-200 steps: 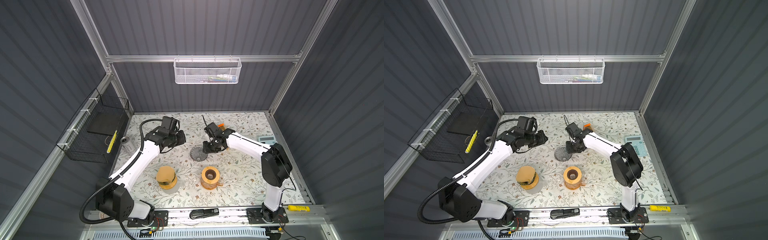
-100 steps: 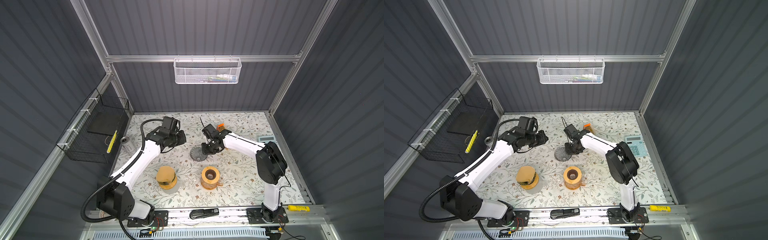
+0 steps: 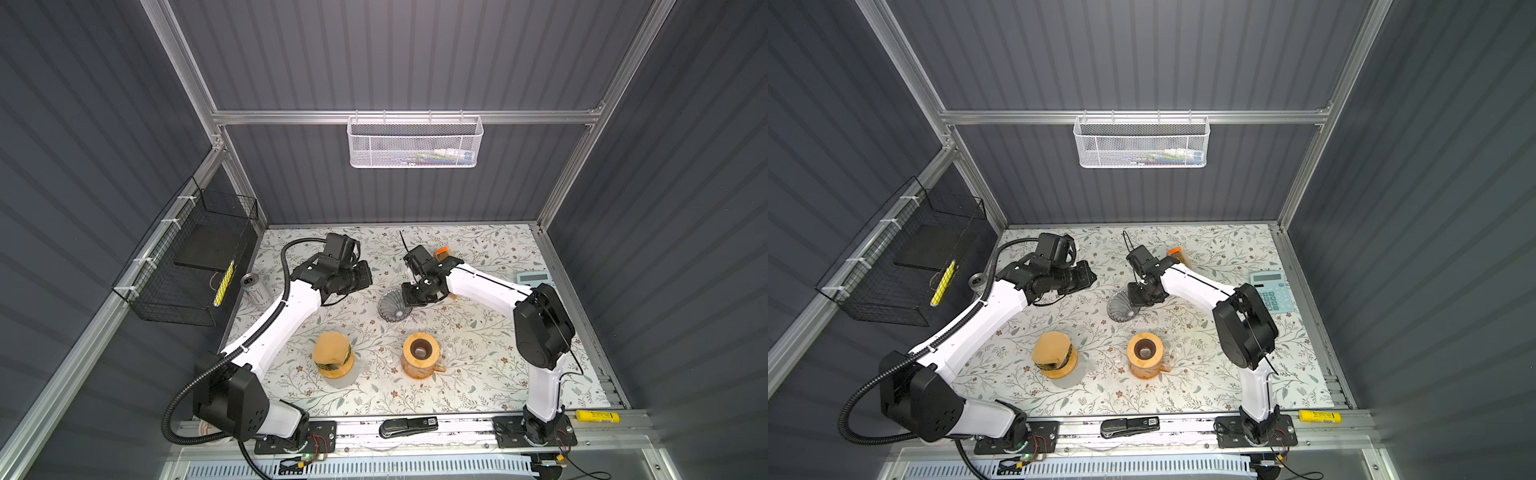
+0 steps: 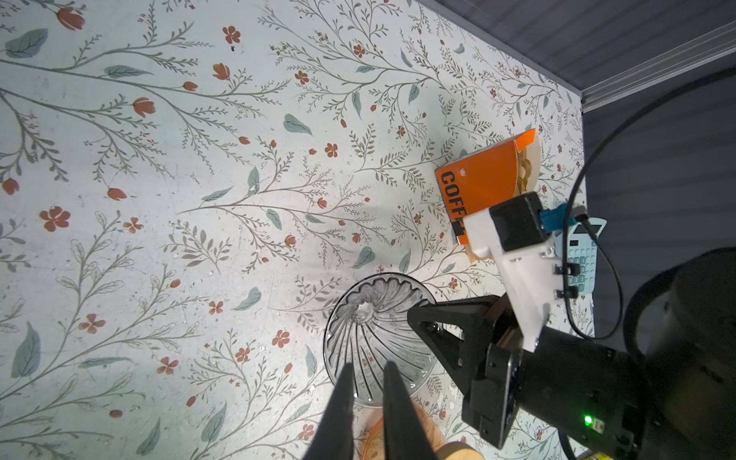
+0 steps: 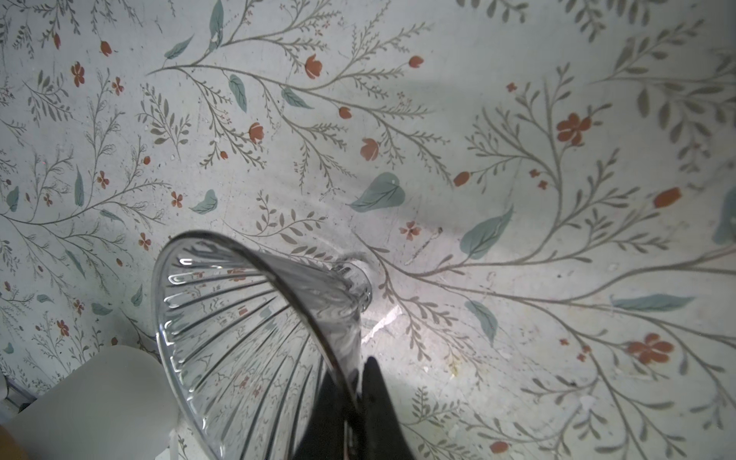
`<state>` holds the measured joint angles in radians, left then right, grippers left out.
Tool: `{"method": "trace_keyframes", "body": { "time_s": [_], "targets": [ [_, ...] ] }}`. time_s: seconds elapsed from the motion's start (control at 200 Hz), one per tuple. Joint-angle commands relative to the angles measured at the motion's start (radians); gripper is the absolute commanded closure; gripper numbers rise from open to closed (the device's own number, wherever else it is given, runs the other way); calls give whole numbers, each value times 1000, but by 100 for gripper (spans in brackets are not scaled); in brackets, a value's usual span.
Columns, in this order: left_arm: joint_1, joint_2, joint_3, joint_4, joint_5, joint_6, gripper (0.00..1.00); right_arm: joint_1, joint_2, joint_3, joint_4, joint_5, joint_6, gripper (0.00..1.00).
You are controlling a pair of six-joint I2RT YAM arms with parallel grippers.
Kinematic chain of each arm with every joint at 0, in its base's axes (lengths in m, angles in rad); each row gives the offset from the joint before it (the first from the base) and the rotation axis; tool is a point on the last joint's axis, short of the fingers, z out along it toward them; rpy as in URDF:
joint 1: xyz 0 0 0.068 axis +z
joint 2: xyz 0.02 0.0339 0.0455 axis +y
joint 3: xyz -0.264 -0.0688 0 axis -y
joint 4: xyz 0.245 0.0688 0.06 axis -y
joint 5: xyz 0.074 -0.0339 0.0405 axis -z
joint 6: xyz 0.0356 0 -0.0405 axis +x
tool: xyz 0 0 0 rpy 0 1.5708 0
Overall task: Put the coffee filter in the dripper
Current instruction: 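Lower the right gripper onto the dripper's rim and grip it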
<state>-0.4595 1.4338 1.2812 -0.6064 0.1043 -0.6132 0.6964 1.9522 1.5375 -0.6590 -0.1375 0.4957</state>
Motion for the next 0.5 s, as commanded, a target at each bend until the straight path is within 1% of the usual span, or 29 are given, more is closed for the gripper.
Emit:
{"method": "trace_keyframes", "body": {
  "time_s": [0.0, 0.495],
  "targets": [
    [-4, -8, 26, -30, -7, 19, 83, 0, -75, 36, -24, 20, 0, 100],
    [-4, -31, 90, -77, -20, 43, 83, -5, -256, 32, -100, 56, -18, 100]
  ]
}}
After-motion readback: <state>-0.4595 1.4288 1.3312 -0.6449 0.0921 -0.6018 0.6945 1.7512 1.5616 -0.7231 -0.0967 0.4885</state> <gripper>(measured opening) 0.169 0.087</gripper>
